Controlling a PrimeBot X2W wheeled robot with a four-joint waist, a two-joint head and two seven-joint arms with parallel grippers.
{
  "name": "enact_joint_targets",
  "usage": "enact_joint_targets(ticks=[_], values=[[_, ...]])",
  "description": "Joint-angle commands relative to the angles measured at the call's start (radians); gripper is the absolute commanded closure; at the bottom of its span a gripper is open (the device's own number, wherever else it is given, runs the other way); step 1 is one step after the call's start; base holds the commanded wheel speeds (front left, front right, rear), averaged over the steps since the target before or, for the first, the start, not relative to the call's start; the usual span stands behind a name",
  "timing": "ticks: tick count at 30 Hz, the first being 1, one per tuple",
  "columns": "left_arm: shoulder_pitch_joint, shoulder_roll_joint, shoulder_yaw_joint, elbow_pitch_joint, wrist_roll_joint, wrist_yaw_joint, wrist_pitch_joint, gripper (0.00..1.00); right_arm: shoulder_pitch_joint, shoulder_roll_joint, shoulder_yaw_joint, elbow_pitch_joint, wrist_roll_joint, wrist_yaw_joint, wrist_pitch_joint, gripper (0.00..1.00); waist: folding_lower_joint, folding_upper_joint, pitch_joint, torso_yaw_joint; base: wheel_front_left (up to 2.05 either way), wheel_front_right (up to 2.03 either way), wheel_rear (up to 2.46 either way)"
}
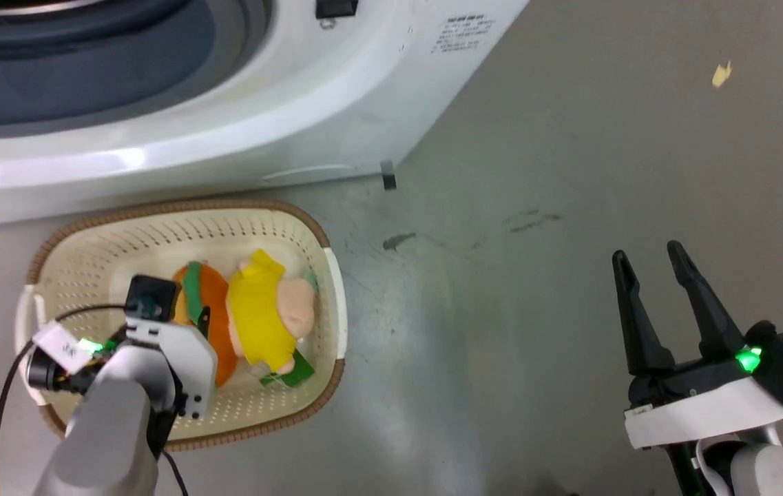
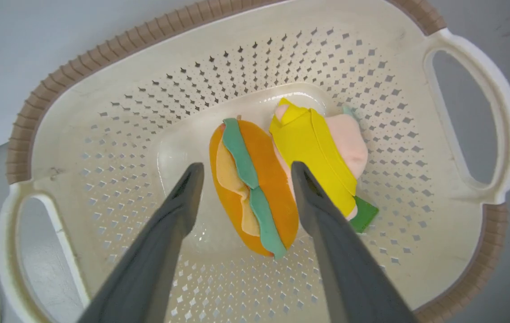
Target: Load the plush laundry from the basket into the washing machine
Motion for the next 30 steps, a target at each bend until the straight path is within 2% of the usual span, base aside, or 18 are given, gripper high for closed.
enact_joint_targets(ticks=[1,12,27,28,29,30], values=[[-0.039,0.015,-0.011,0.035,-0.003,-0.009,0.015,0.0,-0.017,0.0,0.0,-0.01,0.012,-0.001,-0.011,0.0,-0.0001,-0.0001,0.029,-0.012,0.0,0.0,0.0],[-0.168,0.048,-0.043,0.189,-0.031,-0.027,0.159,0.0,-0.017,0.0,0.001,-0.033,0.055,-0.001,-0.033,0.0,-0.0001,-0.0001,0.13,-0.043,0.0,0.0,0.0],[-0.306,0.074,-0.083,0.333,-0.063,-0.023,0.217,0.0,-0.033,0.0,0.008,-0.064,0.103,-0.001,-0.063,0.0,-0.0001,-0.0001,0.258,-0.079,0.0,0.0,0.0],[-0.314,0.076,-0.084,0.342,-0.066,-0.02,0.216,0.02,-0.035,0.0,0.008,-0.066,0.104,-0.001,-0.065,0.0,-0.0001,-0.0001,0.266,-0.082,0.0,0.0,0.0],[-0.323,0.078,-0.087,0.352,-0.068,-0.018,0.216,1.0,-0.038,0.0,0.009,-0.066,0.106,-0.001,-0.067,0.0,-0.0001,-0.0001,0.274,-0.085,0.0,0.0,0.0],[-0.33,0.081,-0.091,0.363,-0.07,-0.018,0.217,1.0,-0.04,0.0,0.01,-0.067,0.108,-0.001,-0.069,0.0,-0.0001,-0.0001,0.282,-0.089,0.0,0.0,0.0]])
